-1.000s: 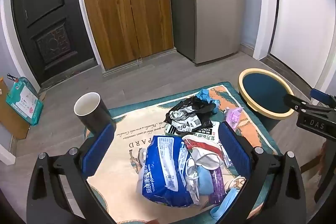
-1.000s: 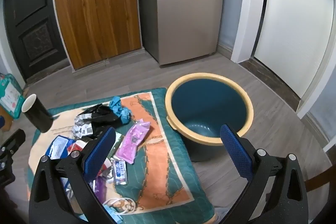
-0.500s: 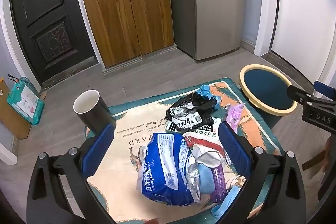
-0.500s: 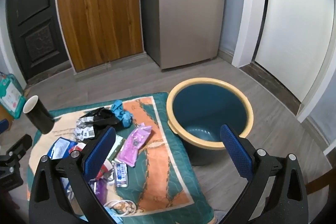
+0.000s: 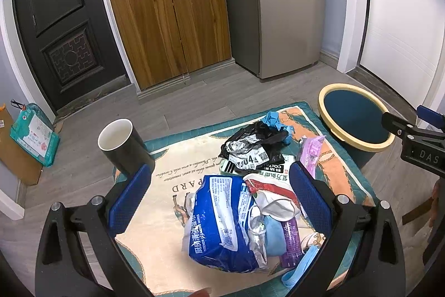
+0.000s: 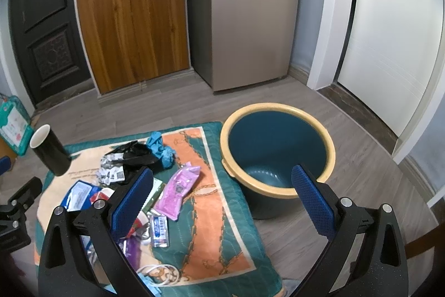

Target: Collect trash

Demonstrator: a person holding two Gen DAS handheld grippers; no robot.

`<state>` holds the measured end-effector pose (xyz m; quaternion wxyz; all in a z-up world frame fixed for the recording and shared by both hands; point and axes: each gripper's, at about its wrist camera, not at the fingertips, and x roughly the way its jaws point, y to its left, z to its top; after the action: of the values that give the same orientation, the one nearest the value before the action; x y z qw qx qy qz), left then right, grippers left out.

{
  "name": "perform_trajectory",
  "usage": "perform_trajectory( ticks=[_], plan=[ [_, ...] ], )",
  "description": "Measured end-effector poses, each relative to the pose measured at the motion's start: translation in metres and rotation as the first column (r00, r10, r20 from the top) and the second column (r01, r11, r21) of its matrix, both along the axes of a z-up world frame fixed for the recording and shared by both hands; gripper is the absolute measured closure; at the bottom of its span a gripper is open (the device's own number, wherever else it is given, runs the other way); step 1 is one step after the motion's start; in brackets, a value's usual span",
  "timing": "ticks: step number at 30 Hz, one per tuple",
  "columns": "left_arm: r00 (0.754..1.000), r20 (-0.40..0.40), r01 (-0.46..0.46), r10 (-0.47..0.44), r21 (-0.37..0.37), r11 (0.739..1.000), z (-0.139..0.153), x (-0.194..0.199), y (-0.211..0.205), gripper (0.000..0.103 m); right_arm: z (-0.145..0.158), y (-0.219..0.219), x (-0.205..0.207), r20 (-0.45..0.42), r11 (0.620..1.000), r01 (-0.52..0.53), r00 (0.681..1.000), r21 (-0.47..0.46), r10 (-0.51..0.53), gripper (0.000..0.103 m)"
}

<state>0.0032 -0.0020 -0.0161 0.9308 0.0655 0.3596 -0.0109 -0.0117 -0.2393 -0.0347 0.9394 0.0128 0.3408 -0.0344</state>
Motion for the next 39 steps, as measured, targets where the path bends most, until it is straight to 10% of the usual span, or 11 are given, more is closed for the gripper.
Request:
perform_trajectory(
  ticks=[39],
  plan=[
    [1.000,-0.001,-0.004,0.004,-0.001,1.000,0.0041,0.0012,0.0011,0.006,-0.0084,-0.0095,-0.0028,-0.028,1.000,0.028,0.999,0.007,-0.028,0.004]
  ],
)
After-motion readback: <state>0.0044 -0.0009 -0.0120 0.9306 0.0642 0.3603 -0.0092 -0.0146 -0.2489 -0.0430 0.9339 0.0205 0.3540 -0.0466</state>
